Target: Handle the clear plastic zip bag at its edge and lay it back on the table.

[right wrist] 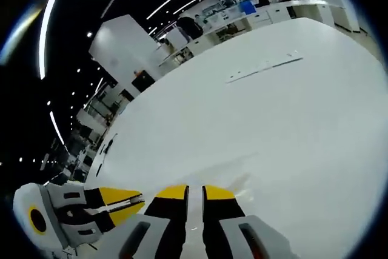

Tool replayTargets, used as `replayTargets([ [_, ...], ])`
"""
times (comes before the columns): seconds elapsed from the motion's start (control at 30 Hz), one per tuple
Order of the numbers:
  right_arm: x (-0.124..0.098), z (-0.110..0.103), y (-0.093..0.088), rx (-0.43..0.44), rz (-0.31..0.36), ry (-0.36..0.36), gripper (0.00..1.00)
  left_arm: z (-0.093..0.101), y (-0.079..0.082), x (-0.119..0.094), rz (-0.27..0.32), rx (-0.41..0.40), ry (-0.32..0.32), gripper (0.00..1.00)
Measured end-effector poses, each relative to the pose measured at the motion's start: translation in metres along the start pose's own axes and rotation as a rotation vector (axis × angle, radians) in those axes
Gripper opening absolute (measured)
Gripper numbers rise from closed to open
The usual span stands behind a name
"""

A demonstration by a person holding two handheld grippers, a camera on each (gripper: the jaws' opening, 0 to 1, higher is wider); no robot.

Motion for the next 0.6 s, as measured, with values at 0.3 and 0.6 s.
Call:
replayTargets([
  [0.3,-0.002,-0.001,0.002,0.034,0.010,0.011,0.06,0.009,0.005,-0.005,0.027,0.051,-0.005,0.00],
  [0.6,-0.002,0.003,0.001,0.042,0.011,-0.014,0.00,0.010,0.006,-0.006,0.050,0.059,-0.008,0.00],
])
Point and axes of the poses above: the point that each gripper's makers call its tool centre point, and the gripper's own axes: x roughly forward along the fingers, z roughly to its right, y roughly out of its top, the point moved 8 cm from there along -x, roughly backward along the fingers, and after that the axes turned 8 degrees about -z, right-handed, at the moved point
